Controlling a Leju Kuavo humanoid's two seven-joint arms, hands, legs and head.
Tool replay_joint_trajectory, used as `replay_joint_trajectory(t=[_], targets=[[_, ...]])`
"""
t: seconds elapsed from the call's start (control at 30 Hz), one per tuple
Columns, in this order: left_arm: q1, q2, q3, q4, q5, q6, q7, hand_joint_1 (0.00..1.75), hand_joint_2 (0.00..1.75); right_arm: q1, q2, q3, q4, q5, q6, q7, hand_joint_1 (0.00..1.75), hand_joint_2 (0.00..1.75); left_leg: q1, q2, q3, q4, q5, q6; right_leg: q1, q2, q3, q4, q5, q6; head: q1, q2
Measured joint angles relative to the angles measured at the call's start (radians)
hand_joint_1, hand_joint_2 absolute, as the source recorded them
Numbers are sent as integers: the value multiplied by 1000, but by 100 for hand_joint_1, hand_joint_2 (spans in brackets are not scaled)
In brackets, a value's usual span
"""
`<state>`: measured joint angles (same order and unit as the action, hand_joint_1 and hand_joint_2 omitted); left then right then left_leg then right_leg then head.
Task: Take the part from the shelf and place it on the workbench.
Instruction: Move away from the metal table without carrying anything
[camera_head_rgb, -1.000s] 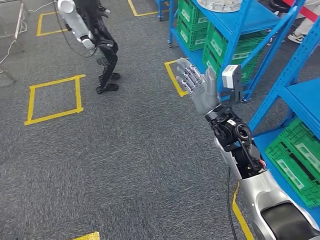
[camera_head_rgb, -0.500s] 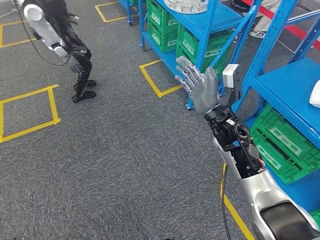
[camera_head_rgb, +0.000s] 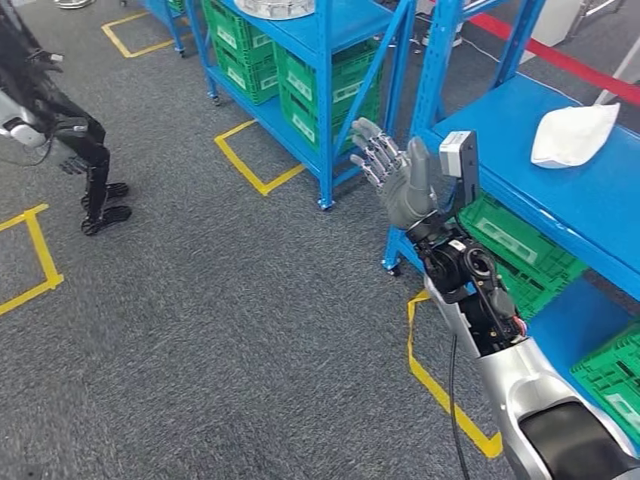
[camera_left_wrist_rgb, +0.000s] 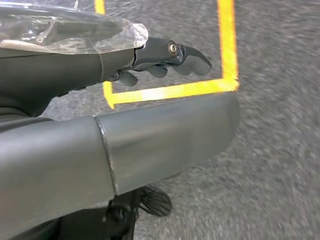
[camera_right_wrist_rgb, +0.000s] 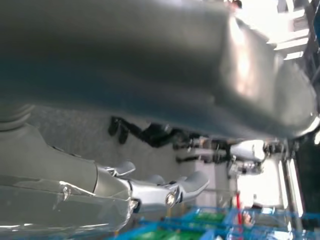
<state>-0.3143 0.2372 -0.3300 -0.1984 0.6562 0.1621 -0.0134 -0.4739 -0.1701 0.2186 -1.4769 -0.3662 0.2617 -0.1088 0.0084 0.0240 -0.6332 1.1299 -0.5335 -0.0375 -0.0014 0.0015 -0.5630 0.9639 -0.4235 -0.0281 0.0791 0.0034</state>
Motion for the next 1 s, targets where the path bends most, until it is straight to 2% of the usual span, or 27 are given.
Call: replay_joint_trajectory(t=[0.03,0.07,0.1,0.13,0.17,0.23,0.27,0.3,0.37,0.4,0.43,0.5,0.53,0.57,0.6,0.63,0.67,0.73,0.77,0.8,0.87,0.9,0.93,0.97,1.0], targets=[[1,0,0,0,0,0,2,0,0,2,0,0,1,0,0,-1,0,0,0,-12,-38,71,-25,-1,1,13,-1,0,1,-2,-1,0],[2,0,0,0,-1,0,4,0,0,4,0,0,3,0,0,-1,0,0,0,-17,-65,118,-34,0,1,27,-1,0,1,-3,-2,0],[3,-1,0,0,-1,0,5,0,0,7,0,0,4,0,0,-2,0,0,0,-19,-75,128,-24,2,2,42,-1,0,2,-4,-2,0],[3,-2,0,0,-2,0,6,0,0,8,0,0,5,0,0,-2,0,0,0,-22,-64,94,6,5,2,56,0,0,2,-4,-2,0],[2,-2,0,0,-3,0,6,0,0,8,0,0,5,0,0,-3,0,0,0,-32,-36,27,46,9,2,69,1,0,2,-3,-2,0],[-3,-1,0,0,-4,1,6,0,0,7,0,0,5,0,0,-4,0,0,2,-76,29,-117,104,19,2,94,-1,1,3,0,-2,0],[-5,0,0,0,-4,1,6,0,0,7,0,0,5,0,0,-4,0,0,2,-92,49,-159,115,22,1,106,-4,2,4,4,-2,0],[-7,1,0,0,-4,2,6,0,0,7,0,0,6,0,0,-4,0,0,1,-99,58,-179,115,23,-1,118,-7,1,5,9,-1,0],[-10,0,0,0,-4,2,7,0,0,8,0,-1,6,1,-1,-5,0,0,2,-76,64,-189,116,28,-6,137,-13,-1,8,22,-1,0],[-12,0,0,0,-4,2,7,0,0,9,0,-2,6,2,-1,-6,0,0,3,-64,68,-196,119,32,-5,125,-19,7,1,28,0,0],[-14,-1,0,0,-4,2,7,0,0,8,0,-2,6,4,-1,-7,0,0,5,-52,72,-202,121,36,-2,100,-32,32,-16,33,4,0],[-15,-3,0,0,-3,2,7,0,0,7,0,-3,7,8,-1,-8,0,0,5,-29,77,-209,122,42,0,35,-84,149,-80,41,12,0],[-13,-3,0,0,-3,2,7,0,0,8,0,-4,9,9,-1,-8,0,0,4,-17,77,-208,121,43,-2,19,-116,220,-110,44,16,0],[-11,-3,-1,0,-3,2,7,0,0,10,0,-4,10,10,-1,-8,0,0,4,-6,78,-208,120,43,-6,11,-140,274,-127,48,17,0],[-9,-4,-1,0,-2,2,7,0,0,12,0,-5,12,11,-1,-8,0,0,5,6,78,-207,118,43,-9,7,-150,294,-125,51,18,0],[-8,-5,-1,0,-2,2,7,0,0,12,0,-6,14,12,-1,-8,0,0,6,18,80,-206,116,40,-12,2,-137,269,-102,55,19,0],[-8,-7,-1,0,-2,2,7,0,0,12,0,-6,14,13,-1,-8,0,0,8,29,83,-203,112,36,-15,-9,-106,206,-67,57,20,0],[-8,-8,-1,0,-2,2,7,0,0,9,0,-6,15,13,-1,-8,0,0,6,48,87,-197,104,26,-11,-58,-35,64,-14,59,24,0],[-8,-7,-1,0,-2,2,7,0,0,7,0,-6,15,14,-1,-8,0,0,3,58,89,-194,101,21,-8,-77,-13,22,-4,53,25,0],[-8,-6,-1,0,-2,2,7,0,0,6,0,-6,15,14,-1,-8,0,0,-1,68,89,-192,99,17,-4,-86,-6,6,-6,47,23,0],[-8,-6,-1,0,-2,2,6,0,0,7,0,-7,17,16,-1,-9,0,0,-3,92,91,-191,96,9,-2,-63,-6,5,-4,29,16,0],[-9,-6,-1,0,-2,1,6,0,0,6,0,-7,18,17,-1,-9,0,0,-1,88,90,-184,88,5,-2,-50,-7,4,-2,23,12,0],[-10,-6,-1,0,-2,0,6,0,0,4,0,-7,19,19,-1,-10,0,0,2,71,82,-162,71,0,-4,-38,-7,3,1,17,10,0],[-10,-6,-1,0,-2,0,6,0,0,2,0,-7,19,20,-1,-10,0,0,4,44,63,-117,43,-3,-5,-27,-7,2,3,11,7,0],[-10,-6,-1,0,-2,0,6,0,0,1,0,-6,19,20,-1,-10,0,0,6,13,31,-49,9,-5,-6,-15,-8,2,5,6,3,0]])
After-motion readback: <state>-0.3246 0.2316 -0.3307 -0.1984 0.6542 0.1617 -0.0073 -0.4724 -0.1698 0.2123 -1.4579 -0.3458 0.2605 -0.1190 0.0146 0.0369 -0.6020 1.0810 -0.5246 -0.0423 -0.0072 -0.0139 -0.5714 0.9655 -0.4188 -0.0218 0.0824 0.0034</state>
